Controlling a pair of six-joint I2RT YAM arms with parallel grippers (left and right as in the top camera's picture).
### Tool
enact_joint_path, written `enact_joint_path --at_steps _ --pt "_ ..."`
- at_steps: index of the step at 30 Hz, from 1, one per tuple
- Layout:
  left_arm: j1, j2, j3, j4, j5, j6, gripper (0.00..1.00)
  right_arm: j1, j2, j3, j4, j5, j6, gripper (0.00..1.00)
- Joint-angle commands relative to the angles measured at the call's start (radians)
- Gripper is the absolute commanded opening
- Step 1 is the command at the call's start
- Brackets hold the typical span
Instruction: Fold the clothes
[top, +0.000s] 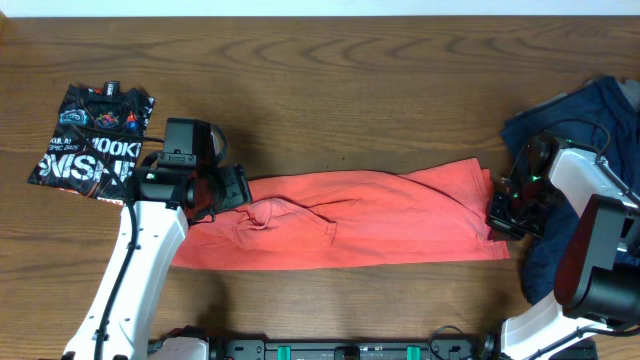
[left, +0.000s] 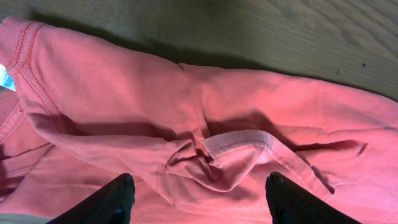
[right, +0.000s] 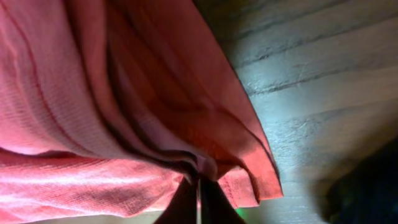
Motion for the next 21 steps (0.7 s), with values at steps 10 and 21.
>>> enact_joint_path --at_steps 10,21 --pt "0.003 -0.009 0.010 0.001 -0.005 -0.002 0.70 0.010 -0.160 0.202 -0.196 -0.031 0.014 0.01" --pt "0.003 -0.009 0.010 0.003 -0.005 -0.002 0.70 0.010 -0.237 0.205 -0.330 0.014 0.016 0.01"
